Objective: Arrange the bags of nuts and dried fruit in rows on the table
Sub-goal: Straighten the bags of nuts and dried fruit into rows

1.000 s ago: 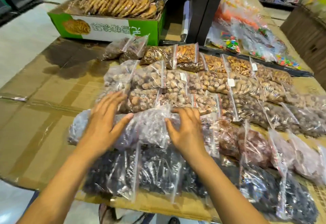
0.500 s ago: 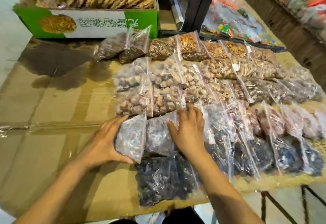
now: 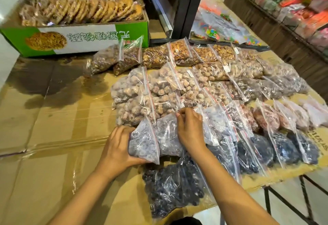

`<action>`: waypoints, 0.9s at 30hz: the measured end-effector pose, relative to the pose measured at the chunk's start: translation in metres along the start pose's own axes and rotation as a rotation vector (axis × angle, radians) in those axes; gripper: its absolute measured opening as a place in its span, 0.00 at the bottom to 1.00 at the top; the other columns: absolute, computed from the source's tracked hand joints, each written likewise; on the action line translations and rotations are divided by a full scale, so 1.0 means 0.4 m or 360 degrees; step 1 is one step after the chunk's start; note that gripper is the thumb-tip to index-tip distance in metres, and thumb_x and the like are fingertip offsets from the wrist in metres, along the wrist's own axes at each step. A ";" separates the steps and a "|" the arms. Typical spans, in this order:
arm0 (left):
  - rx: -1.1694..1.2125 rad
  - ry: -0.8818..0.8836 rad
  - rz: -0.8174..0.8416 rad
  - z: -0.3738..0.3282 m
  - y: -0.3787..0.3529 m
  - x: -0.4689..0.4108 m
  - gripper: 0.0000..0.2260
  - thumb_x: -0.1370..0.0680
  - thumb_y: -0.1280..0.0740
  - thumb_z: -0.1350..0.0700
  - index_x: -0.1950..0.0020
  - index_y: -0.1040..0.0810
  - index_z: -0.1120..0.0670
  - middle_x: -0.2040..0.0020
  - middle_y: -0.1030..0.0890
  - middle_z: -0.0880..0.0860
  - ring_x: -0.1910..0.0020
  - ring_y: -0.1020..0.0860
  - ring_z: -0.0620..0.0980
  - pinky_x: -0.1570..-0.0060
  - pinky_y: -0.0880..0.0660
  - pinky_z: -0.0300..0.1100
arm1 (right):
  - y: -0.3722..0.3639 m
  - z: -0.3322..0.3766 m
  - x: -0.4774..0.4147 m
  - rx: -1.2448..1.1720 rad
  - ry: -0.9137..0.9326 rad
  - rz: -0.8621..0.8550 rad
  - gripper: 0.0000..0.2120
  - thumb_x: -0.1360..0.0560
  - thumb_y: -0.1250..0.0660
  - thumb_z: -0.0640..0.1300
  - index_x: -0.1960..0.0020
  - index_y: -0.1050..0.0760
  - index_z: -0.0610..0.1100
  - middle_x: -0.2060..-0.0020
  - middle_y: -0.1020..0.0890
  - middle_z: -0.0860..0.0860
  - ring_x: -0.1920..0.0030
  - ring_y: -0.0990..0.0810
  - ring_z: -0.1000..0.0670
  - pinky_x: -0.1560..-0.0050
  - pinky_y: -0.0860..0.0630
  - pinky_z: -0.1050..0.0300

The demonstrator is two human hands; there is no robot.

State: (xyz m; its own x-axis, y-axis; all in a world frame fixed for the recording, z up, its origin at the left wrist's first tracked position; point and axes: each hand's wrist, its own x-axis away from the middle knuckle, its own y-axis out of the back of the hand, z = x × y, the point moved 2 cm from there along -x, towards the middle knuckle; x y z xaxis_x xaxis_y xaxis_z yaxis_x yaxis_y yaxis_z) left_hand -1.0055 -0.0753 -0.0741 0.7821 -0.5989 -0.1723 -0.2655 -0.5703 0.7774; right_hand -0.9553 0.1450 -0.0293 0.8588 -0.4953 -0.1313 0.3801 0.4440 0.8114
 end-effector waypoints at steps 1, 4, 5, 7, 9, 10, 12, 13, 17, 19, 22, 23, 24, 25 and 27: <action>-0.0026 0.0020 0.0025 0.000 -0.005 0.001 0.48 0.40 0.42 0.21 0.35 0.35 0.58 0.39 0.29 0.57 0.38 0.33 0.52 0.38 0.31 0.53 | -0.001 0.006 -0.004 0.0034 0.0019 0.0009 0.08 0.20 0.40 0.46 0.47 0.27 0.42 0.56 0.22 0.48 0.50 0.28 0.46 0.52 0.37 0.55; -0.0064 0.0044 0.0093 0.006 -0.006 0.004 0.54 0.42 0.41 0.21 0.29 0.39 0.58 0.32 0.33 0.55 0.33 0.38 0.51 0.32 0.39 0.51 | 0.010 0.034 -0.026 0.0244 0.0159 0.0087 0.09 0.20 0.41 0.45 0.45 0.26 0.41 0.56 0.20 0.47 0.50 0.26 0.47 0.42 0.33 0.52; -0.0022 0.0042 0.0137 0.010 0.001 0.001 0.54 0.42 0.39 0.21 0.27 0.41 0.56 0.30 0.36 0.53 0.31 0.40 0.49 0.30 0.42 0.49 | 0.014 0.038 -0.037 0.0282 0.0180 0.0127 0.10 0.21 0.40 0.45 0.46 0.26 0.41 0.56 0.20 0.46 0.47 0.26 0.46 0.40 0.34 0.50; 0.0107 0.0023 0.0195 0.018 0.017 -0.011 0.50 0.39 0.34 0.26 0.25 0.45 0.49 0.28 0.41 0.48 0.28 0.45 0.46 0.28 0.46 0.50 | 0.030 0.042 -0.060 0.0249 0.0187 0.0127 0.10 0.22 0.38 0.47 0.46 0.25 0.41 0.56 0.20 0.45 0.43 0.27 0.45 0.40 0.32 0.48; 0.0241 0.0040 0.0076 0.020 0.045 -0.039 0.41 0.33 0.38 0.30 0.26 0.47 0.45 0.28 0.44 0.43 0.28 0.45 0.44 0.27 0.45 0.52 | 0.050 0.037 -0.092 0.0041 0.0043 0.0086 0.12 0.23 0.35 0.49 0.44 0.26 0.42 0.53 0.23 0.45 0.48 0.26 0.47 0.48 0.28 0.53; 0.0280 0.0075 -0.0050 0.021 0.064 -0.063 0.39 0.31 0.43 0.28 0.26 0.46 0.45 0.30 0.43 0.41 0.29 0.44 0.43 0.29 0.44 0.50 | 0.058 0.033 -0.114 -0.0082 -0.0066 0.0093 0.13 0.24 0.35 0.49 0.44 0.27 0.43 0.54 0.23 0.45 0.54 0.25 0.49 0.54 0.29 0.55; 0.0255 0.0159 -0.0228 0.025 0.098 -0.129 0.38 0.31 0.45 0.27 0.26 0.42 0.46 0.33 0.41 0.40 0.32 0.42 0.40 0.33 0.43 0.46 | 0.064 0.027 -0.166 -0.0235 -0.0246 0.0127 0.14 0.24 0.34 0.48 0.42 0.29 0.42 0.56 0.22 0.46 0.60 0.23 0.49 0.60 0.27 0.56; 0.0267 0.0179 -0.0222 0.031 0.107 -0.167 0.37 0.31 0.43 0.28 0.27 0.39 0.46 0.34 0.39 0.40 0.34 0.40 0.39 0.34 0.42 0.45 | 0.061 0.024 -0.193 -0.0265 -0.0306 0.0144 0.15 0.24 0.33 0.48 0.41 0.29 0.41 0.57 0.21 0.46 0.59 0.21 0.48 0.60 0.25 0.55; 0.0683 0.0321 0.0107 0.062 0.075 -0.308 0.35 0.36 0.36 0.26 0.35 0.28 0.45 0.40 0.23 0.45 0.40 0.25 0.44 0.37 0.29 0.47 | 0.026 0.018 -0.299 -0.0323 -0.0477 0.0105 0.20 0.23 0.34 0.48 0.36 0.31 0.39 0.51 0.23 0.47 0.53 0.23 0.46 0.55 0.27 0.53; 0.0626 0.0319 0.0126 0.070 0.049 -0.345 0.33 0.36 0.35 0.28 0.39 0.24 0.48 0.43 0.22 0.47 0.43 0.24 0.45 0.40 0.27 0.45 | 0.005 0.019 -0.342 -0.0413 -0.0575 0.0099 0.20 0.23 0.34 0.48 0.37 0.31 0.38 0.57 0.22 0.46 0.61 0.22 0.47 0.63 0.26 0.54; 0.0592 0.0315 0.0043 0.077 0.028 -0.361 0.26 0.32 0.34 0.36 0.40 0.23 0.49 0.47 0.24 0.48 0.46 0.24 0.46 0.45 0.28 0.41 | -0.030 0.013 -0.387 -0.0675 -0.0763 0.0129 0.12 0.23 0.33 0.46 0.46 0.27 0.39 0.64 0.21 0.46 0.73 0.24 0.54 0.75 0.31 0.62; 0.0566 0.0311 0.0040 0.081 0.022 -0.361 0.26 0.32 0.35 0.37 0.39 0.23 0.50 0.48 0.25 0.48 0.47 0.25 0.46 0.47 0.29 0.40 | -0.044 0.009 -0.396 -0.0800 -0.0843 0.0113 0.11 0.24 0.32 0.45 0.49 0.25 0.37 0.64 0.19 0.44 0.74 0.23 0.54 0.78 0.31 0.64; 0.0543 0.0318 0.0047 0.085 0.016 -0.360 0.27 0.32 0.35 0.36 0.38 0.23 0.49 0.49 0.26 0.46 0.47 0.26 0.46 0.48 0.29 0.41 | -0.056 0.006 -0.403 -0.0896 -0.0908 0.0099 0.11 0.24 0.32 0.44 0.52 0.24 0.35 0.63 0.18 0.41 0.73 0.22 0.52 0.78 0.30 0.63; 0.0531 0.0321 0.0052 0.088 0.010 -0.359 0.28 0.32 0.36 0.34 0.39 0.24 0.49 0.50 0.28 0.45 0.48 0.27 0.46 0.48 0.29 0.42 | -0.066 0.004 -0.408 -0.0939 -0.0931 0.0085 0.10 0.25 0.31 0.43 0.53 0.23 0.35 0.63 0.18 0.40 0.71 0.22 0.48 0.76 0.29 0.61; 0.0532 0.0316 0.0031 0.091 -0.001 -0.354 0.28 0.31 0.38 0.30 0.41 0.23 0.47 0.50 0.29 0.42 0.47 0.27 0.46 0.47 0.29 0.43 | -0.066 0.010 -0.416 -0.0907 -0.0910 0.0064 0.07 0.24 0.32 0.41 0.59 0.24 0.39 0.69 0.22 0.45 0.72 0.25 0.49 0.74 0.29 0.60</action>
State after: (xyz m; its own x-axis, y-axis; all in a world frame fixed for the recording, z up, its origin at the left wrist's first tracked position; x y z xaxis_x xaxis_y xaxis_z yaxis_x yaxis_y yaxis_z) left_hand -1.1366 -0.0108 -0.0721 0.8602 -0.5097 -0.0132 -0.4250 -0.7311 0.5337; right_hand -1.1097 0.2127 -0.0266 0.6254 -0.7078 0.3284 0.6019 0.7055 0.3742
